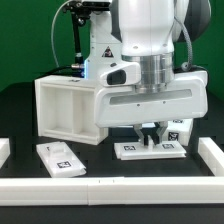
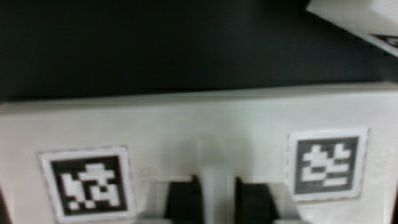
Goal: Assemble cabinet
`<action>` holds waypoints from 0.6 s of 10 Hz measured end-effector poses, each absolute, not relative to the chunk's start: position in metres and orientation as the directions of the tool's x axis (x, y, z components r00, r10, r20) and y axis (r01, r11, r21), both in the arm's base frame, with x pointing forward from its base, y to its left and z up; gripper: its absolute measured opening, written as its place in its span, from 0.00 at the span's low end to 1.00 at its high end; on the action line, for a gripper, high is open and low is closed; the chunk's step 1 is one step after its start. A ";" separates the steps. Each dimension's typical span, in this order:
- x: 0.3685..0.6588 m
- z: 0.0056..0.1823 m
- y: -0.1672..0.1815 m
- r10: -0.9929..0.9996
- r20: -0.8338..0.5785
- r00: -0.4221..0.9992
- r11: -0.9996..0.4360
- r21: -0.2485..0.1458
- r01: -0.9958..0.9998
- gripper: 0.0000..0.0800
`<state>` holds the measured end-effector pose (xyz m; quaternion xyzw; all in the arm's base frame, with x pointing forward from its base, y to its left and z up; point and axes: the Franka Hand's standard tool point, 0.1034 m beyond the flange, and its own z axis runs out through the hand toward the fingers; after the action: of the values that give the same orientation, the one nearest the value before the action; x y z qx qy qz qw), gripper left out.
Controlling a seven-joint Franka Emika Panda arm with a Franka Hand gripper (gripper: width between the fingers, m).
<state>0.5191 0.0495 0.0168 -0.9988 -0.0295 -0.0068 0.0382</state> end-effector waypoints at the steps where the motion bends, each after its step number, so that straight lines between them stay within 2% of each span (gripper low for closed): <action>1: 0.520 0.017 0.050 0.059 0.016 0.998 -0.995 -0.076 0.060 0.08; 4: 0.539 0.045 0.051 0.071 -0.018 0.997 -0.994 -0.089 0.070 0.08; 6: 0.535 0.067 0.058 0.054 -0.016 0.998 -0.994 -0.092 0.053 0.08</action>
Offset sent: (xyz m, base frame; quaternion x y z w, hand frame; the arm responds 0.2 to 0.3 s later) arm 0.0227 -0.0011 0.0390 0.0284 -0.0373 -0.0012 0.9989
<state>0.5347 0.0578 0.0668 -0.9985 -0.0268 0.0090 0.0460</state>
